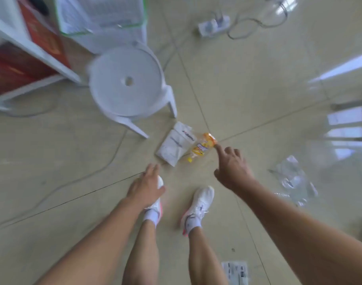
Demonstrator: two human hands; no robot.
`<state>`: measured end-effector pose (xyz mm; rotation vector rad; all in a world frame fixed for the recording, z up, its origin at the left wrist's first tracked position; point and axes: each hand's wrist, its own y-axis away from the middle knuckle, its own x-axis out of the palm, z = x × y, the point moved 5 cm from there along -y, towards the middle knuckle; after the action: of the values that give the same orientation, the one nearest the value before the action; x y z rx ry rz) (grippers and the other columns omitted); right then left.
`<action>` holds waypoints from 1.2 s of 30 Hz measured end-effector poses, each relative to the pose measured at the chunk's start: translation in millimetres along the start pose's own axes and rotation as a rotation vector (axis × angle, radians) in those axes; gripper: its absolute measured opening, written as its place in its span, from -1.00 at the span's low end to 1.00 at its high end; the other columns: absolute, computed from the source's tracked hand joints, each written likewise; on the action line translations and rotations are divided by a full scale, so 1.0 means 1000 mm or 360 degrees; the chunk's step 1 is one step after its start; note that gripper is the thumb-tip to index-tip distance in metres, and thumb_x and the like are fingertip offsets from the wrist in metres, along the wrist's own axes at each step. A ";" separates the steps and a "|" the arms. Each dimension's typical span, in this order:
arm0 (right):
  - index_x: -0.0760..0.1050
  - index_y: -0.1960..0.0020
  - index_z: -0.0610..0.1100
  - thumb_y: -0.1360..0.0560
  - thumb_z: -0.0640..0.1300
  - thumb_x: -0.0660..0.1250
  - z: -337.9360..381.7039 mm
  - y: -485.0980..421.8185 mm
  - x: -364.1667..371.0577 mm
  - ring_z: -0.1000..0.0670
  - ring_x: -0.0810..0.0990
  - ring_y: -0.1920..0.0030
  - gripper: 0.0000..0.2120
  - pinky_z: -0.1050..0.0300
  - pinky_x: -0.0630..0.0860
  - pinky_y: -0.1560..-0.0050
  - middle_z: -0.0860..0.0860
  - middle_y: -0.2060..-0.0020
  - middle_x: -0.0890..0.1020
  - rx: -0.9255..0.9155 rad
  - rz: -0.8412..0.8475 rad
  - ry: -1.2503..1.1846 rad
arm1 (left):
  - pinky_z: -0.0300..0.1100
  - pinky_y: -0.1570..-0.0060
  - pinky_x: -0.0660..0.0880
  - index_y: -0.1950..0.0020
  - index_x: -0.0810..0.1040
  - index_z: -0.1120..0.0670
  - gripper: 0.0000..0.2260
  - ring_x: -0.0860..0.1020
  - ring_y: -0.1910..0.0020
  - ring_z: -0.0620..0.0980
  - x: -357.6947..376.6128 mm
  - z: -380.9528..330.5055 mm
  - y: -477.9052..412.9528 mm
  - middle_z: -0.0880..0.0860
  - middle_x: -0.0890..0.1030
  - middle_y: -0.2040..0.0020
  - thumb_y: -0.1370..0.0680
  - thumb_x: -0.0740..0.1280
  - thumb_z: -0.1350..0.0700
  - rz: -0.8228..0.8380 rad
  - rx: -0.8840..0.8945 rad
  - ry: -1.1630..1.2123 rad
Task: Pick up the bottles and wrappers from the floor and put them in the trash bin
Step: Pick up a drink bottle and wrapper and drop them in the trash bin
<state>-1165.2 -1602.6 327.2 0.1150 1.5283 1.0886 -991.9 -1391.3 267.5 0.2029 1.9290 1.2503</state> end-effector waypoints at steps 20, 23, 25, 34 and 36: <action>0.02 -0.64 -0.08 -0.41 0.21 0.53 -0.092 -0.327 0.267 -0.24 0.15 -0.55 0.03 -0.10 0.21 -0.52 -0.18 -0.56 0.17 0.0517 -0.0304 -0.0519 | 0.15 -0.29 0.39 -0.55 0.18 0.20 -0.34 0.38 -0.41 0.25 0.127 0.035 -0.409 0.21 0.36 -0.44 -0.58 0.38 -0.03 -0.0506 -0.0198 0.0096; 0.01 -0.65 -0.10 -0.27 0.30 0.61 -0.106 -0.359 0.269 -0.22 0.21 -0.55 0.21 -0.11 0.29 -0.49 -0.16 -0.54 0.22 0.0561 -0.0166 -0.0676 | 0.13 -0.22 0.43 -0.38 0.33 0.19 -0.50 0.42 -0.34 0.24 0.122 0.028 -0.431 0.21 0.42 -0.35 -0.53 0.41 0.05 -0.0675 -0.0278 0.0086; 0.15 -0.60 -0.07 -0.20 0.31 0.65 -0.110 -0.370 0.271 -0.19 0.44 -0.40 0.17 -0.03 0.48 -0.29 -0.14 -0.42 0.41 0.0595 -0.0053 -0.0854 | 0.13 -0.23 0.43 -0.33 0.38 0.18 -0.56 0.42 -0.35 0.23 0.126 0.028 -0.438 0.20 0.45 -0.33 -0.53 0.42 0.07 -0.0671 -0.0357 0.0105; 0.30 -0.48 0.03 -0.20 0.18 0.70 -0.108 -0.352 0.261 -0.05 0.58 0.05 -0.01 -0.13 0.68 -0.05 -0.11 -0.32 0.35 0.0717 0.0008 -0.1142 | -0.01 0.01 0.55 -0.10 0.50 0.16 -0.83 0.59 -0.04 0.22 0.136 0.050 -0.416 0.14 0.62 -0.09 -0.54 0.33 0.14 -0.0507 -0.0428 0.0597; 0.26 -0.56 0.00 -0.27 0.19 0.66 -0.108 -0.334 0.247 -0.14 0.56 -0.08 -0.01 -0.11 0.62 -0.17 -0.15 -0.38 0.28 0.0702 0.0033 -0.1070 | -0.07 0.13 0.49 -0.03 0.50 0.15 -0.86 0.56 0.07 0.18 0.125 0.045 -0.393 0.11 0.64 -0.01 -0.52 0.35 0.13 -0.0485 -0.0382 0.0610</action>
<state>-1165.2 -1697.2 -91.4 0.7270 1.1199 0.6119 -933.1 -1489.8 -131.0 -0.4694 2.0047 1.3653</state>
